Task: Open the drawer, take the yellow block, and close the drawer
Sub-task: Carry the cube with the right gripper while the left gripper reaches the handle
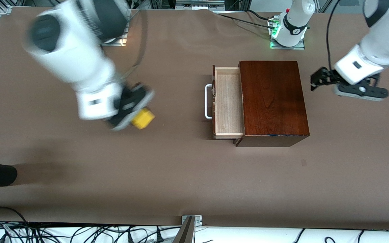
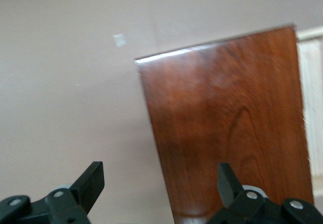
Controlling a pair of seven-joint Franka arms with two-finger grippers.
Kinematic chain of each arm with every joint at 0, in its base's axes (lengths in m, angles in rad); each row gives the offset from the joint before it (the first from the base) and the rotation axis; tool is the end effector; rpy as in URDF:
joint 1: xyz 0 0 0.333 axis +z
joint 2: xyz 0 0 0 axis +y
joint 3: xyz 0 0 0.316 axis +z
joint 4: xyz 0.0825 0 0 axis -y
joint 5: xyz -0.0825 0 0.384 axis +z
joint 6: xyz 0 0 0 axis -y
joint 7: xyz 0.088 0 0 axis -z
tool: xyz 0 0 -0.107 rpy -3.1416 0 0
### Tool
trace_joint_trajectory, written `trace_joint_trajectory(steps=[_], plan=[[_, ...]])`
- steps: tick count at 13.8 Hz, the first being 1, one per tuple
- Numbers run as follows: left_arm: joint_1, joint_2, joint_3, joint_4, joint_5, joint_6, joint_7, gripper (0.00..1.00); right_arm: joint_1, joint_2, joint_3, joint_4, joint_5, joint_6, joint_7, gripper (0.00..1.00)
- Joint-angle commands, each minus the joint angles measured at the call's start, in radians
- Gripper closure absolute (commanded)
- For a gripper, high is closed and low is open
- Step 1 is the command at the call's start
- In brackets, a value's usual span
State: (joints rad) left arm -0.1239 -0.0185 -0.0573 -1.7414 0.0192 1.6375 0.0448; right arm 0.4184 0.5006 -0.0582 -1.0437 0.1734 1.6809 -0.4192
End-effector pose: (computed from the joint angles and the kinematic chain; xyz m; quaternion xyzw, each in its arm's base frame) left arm 0.5386 -0.0969 0.5597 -0.9925 0.1137 0.0419 0.0130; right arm 0.6517 0.2758 0.5706 -0.9201 -0.3789 -0.0703 0.0708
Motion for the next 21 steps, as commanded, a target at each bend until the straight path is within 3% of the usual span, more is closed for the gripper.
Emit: trace_joint_trajectory(steps=[1,3,6,9,11,14,18,20,21], plan=[[-0.097,0.021,0.005,0.022,-0.030,-0.065,0.093,0.00,-0.133,-0.100,0.020,-0.213,0.028,0.011,0.022,1.00],[-0.187,0.050,0.007,0.022,-0.060,-0.079,0.134,0.00,-0.212,-0.125,0.018,-0.351,0.009,0.048,0.068,1.00],[-0.343,0.106,0.007,0.034,-0.154,-0.079,0.130,0.00,-0.251,-0.209,0.018,-0.707,-0.075,0.364,0.098,1.00],[-0.472,0.250,0.007,0.193,-0.200,-0.091,0.125,0.00,-0.289,-0.211,0.015,-0.950,-0.083,0.641,0.152,1.00],[-0.513,0.365,0.007,0.313,-0.206,-0.100,0.138,0.00,-0.308,-0.177,0.014,-1.021,-0.089,0.745,0.158,1.00],[-0.531,0.475,-0.009,0.390,-0.225,-0.061,0.295,0.00,-0.331,-0.143,0.014,-1.126,-0.089,0.898,0.186,1.00],[-0.594,0.586,-0.012,0.396,-0.205,0.169,0.538,0.00,-0.343,-0.088,0.014,-1.153,-0.087,0.968,0.215,1.00],[-0.620,0.623,-0.015,0.387,-0.121,0.261,0.593,0.00,-0.343,-0.062,0.014,-1.153,-0.086,0.982,0.221,1.00],[-0.631,0.646,-0.016,0.387,-0.092,0.278,0.646,0.00,-0.343,-0.057,0.014,-1.151,-0.084,0.982,0.226,0.73]])
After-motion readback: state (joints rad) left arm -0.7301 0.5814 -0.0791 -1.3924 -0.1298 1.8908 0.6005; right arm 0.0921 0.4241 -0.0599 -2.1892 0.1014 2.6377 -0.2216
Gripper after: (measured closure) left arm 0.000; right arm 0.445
